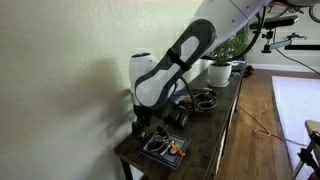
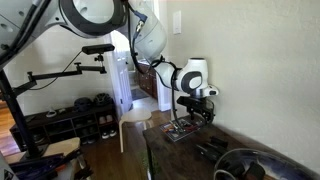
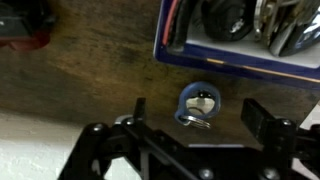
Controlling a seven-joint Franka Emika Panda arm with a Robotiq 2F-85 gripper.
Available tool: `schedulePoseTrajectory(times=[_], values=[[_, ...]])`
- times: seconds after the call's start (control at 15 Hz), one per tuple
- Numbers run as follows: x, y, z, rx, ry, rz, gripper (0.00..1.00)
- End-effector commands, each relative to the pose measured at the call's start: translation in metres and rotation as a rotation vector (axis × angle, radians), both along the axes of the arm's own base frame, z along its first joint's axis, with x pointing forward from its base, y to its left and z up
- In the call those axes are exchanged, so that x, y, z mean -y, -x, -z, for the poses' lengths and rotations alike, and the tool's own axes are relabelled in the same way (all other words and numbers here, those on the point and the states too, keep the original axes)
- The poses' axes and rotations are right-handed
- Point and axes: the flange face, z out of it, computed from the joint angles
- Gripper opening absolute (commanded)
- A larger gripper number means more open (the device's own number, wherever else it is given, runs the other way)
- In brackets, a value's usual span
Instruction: Put the black gadget on the circle shaped tray and the keys on the square tray
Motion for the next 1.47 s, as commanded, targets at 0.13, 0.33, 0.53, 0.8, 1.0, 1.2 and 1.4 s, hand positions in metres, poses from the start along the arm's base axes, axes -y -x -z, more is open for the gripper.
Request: schedulePoseTrajectory(times=[0.13, 0.33, 0.53, 0.8, 1.0, 1.2, 1.4], values=[[0.000, 0.001, -0.001, -0.022, 0.005, -0.025, 0.52], [0.000, 0.001, -0.001, -0.023, 0.001, -0.030, 0.34], [0.000, 0.001, -0.002, -0.021, -0.004, -0.032, 0.16], [0.001, 0.002, -0.003, -0.020, -0.005, -0.032, 0.16], [0.005, 0.003, -0.008, -0.013, 0.015, -0.026, 0.16], [0.015, 0.004, -0.012, -0.005, 0.032, -0.013, 0.16], [0.032, 0.005, -0.014, 0.001, 0.062, 0.007, 0.16]])
